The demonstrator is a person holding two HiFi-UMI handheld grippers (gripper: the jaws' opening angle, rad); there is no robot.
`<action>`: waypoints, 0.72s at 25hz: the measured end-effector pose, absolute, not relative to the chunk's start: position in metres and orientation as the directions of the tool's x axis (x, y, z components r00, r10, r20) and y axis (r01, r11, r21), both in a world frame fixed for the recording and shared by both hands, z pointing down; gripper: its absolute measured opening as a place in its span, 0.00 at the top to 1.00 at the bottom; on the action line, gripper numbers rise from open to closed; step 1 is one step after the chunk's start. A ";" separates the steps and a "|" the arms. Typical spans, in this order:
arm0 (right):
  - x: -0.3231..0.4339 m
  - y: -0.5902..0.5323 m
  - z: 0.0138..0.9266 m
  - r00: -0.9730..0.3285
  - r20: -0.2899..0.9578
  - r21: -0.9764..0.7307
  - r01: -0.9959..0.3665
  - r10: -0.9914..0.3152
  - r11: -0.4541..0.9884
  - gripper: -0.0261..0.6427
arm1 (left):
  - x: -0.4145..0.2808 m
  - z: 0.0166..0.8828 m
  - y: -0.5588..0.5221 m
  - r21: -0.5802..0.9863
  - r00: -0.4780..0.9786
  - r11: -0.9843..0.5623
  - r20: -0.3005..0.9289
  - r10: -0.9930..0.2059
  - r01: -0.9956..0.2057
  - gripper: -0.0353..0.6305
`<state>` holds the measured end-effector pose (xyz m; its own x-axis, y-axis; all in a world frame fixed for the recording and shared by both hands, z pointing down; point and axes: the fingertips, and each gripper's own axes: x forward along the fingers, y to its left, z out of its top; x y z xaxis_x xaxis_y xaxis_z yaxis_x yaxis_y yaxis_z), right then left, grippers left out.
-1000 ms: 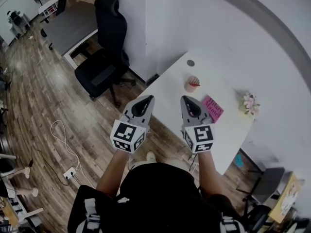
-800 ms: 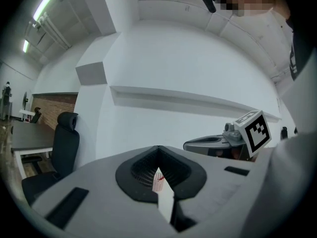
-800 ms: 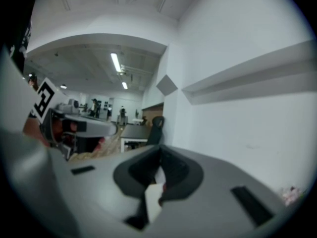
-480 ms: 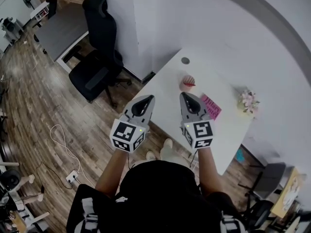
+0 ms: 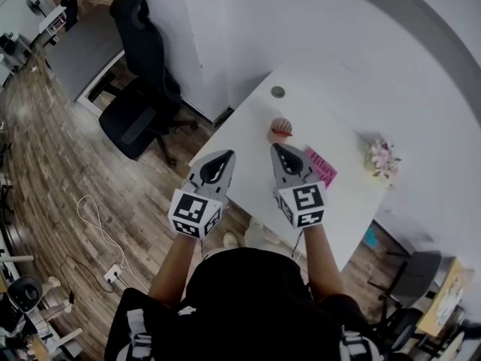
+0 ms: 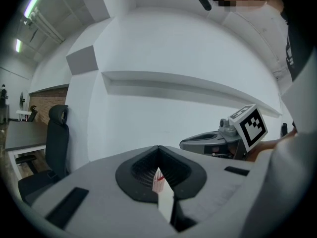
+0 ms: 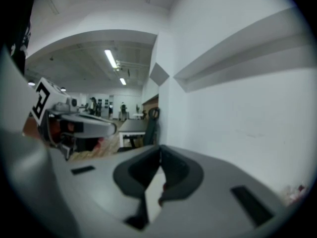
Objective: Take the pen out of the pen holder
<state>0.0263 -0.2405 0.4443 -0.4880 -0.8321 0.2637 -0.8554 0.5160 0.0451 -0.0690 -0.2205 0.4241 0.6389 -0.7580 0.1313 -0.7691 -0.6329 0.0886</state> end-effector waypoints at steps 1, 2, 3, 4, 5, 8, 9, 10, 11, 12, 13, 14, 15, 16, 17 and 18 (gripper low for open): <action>0.029 -0.243 0.449 -0.490 0.273 0.041 -0.854 -0.828 0.519 0.91 | -0.067 0.427 -0.224 0.090 0.635 -0.629 0.138 -0.760 -0.772 0.92; 0.032 -0.245 0.454 -0.492 0.287 0.035 -0.852 -0.822 0.522 0.91 | -0.065 0.431 -0.226 0.088 0.630 -0.624 0.146 -0.763 -0.776 0.92; 0.035 -0.247 0.459 -0.494 0.300 0.028 -0.850 -0.816 0.525 0.91 | -0.063 0.435 -0.229 0.085 0.622 -0.617 0.156 -0.767 -0.782 0.92; 0.038 -0.249 0.463 -0.497 0.309 0.023 -0.848 -0.811 0.529 0.91 | -0.061 0.440 -0.232 0.083 0.614 -0.610 0.167 -0.771 -0.788 0.92; 0.040 -0.252 0.466 -0.499 0.317 0.020 -0.846 -0.806 0.532 0.91 | -0.059 0.443 -0.235 0.084 0.608 -0.603 0.176 -0.774 -0.793 0.92; 0.047 -0.259 0.481 -0.502 0.358 0.009 -0.841 -0.787 0.541 0.91 | -0.054 0.453 -0.242 0.103 0.607 -0.599 0.193 -0.771 -0.794 0.92; 0.049 -0.260 0.487 -0.502 0.375 0.002 -0.840 -0.779 0.543 0.91 | -0.052 0.456 -0.243 0.110 0.609 -0.601 0.199 -0.767 -0.792 0.92; 0.050 -0.262 0.492 -0.503 0.391 -0.005 -0.839 -0.771 0.544 0.91 | -0.050 0.460 -0.245 0.116 0.612 -0.602 0.207 -0.763 -0.790 0.92; 0.051 -0.264 0.498 -0.502 0.405 -0.012 -0.839 -0.764 0.545 0.91 | -0.048 0.464 -0.246 0.123 0.614 -0.603 0.215 -0.759 -0.789 0.92; 0.053 -0.265 0.503 -0.501 0.420 -0.018 -0.838 -0.757 0.545 0.91 | -0.046 0.469 -0.248 0.128 0.614 -0.602 0.225 -0.756 -0.788 0.92; 0.054 -0.267 0.509 -0.501 0.434 -0.022 -0.837 -0.749 0.547 0.91 | -0.045 0.474 -0.249 0.132 0.613 -0.600 0.236 -0.754 -0.789 0.92; 0.055 -0.268 0.514 -0.502 0.448 -0.025 -0.834 -0.740 0.551 0.91 | -0.043 0.479 -0.251 0.134 0.610 -0.597 0.248 -0.752 -0.791 0.92; 0.055 -0.269 0.520 -0.504 0.463 -0.028 -0.831 -0.730 0.556 0.91 | -0.043 0.485 -0.252 0.135 0.608 -0.595 0.260 -0.750 -0.792 0.92; 0.055 -0.269 0.526 -0.505 0.476 -0.031 -0.827 -0.719 0.561 0.91 | -0.042 0.490 -0.254 0.136 0.606 -0.593 0.272 -0.747 -0.793 0.92; 0.056 -0.270 0.532 -0.507 0.489 -0.036 -0.825 -0.710 0.564 0.91 | -0.041 0.494 -0.255 0.136 0.605 -0.593 0.282 -0.745 -0.793 0.92; 0.057 -0.271 0.538 -0.508 0.499 -0.044 -0.824 -0.702 0.565 0.91 | -0.039 0.497 -0.256 0.135 0.605 -0.594 0.290 -0.742 -0.793 0.92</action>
<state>0.0568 -0.2709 0.5380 -0.5080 -0.7018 0.4994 -0.8238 0.5653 -0.0437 -0.0392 -0.2561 0.4974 0.6046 -0.7420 0.2896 -0.7932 -0.5938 0.1347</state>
